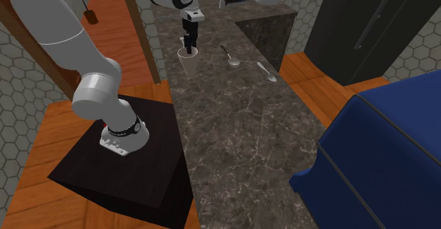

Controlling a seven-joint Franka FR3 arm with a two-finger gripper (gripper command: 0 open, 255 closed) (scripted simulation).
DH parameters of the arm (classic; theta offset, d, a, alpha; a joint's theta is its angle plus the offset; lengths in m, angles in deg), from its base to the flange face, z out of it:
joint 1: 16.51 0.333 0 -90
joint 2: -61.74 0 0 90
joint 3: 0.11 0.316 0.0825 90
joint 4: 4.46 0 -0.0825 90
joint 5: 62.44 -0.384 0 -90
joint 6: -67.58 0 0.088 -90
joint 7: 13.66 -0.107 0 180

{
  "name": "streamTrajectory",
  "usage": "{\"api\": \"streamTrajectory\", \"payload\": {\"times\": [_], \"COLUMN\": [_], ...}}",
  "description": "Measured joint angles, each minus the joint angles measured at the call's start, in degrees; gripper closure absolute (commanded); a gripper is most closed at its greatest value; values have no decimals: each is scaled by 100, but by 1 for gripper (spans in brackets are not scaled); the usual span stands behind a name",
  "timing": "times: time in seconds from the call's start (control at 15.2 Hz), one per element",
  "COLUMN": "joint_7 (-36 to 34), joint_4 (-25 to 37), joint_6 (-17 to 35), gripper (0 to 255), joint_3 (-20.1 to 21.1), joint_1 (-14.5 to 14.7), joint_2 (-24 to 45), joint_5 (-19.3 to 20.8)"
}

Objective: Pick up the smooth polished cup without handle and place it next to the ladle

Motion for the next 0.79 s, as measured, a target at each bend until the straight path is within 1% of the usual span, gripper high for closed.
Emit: {"api": "streamTrajectory", "payload": {"times": [0.13,0.33,0.4,0.79], "joint_7": [28,112,120,158], "joint_4": [62,446,507,558], "joint_6": [-85,-580,-649,-737], "gripper": [0,0,0,0], "joint_3": [-9,-37,-41,-60], "joint_1": [-3,4,3,-1], "joint_2": [-38,-213,-225,-268], "joint_5": [-29,-159,-166,-197]}}
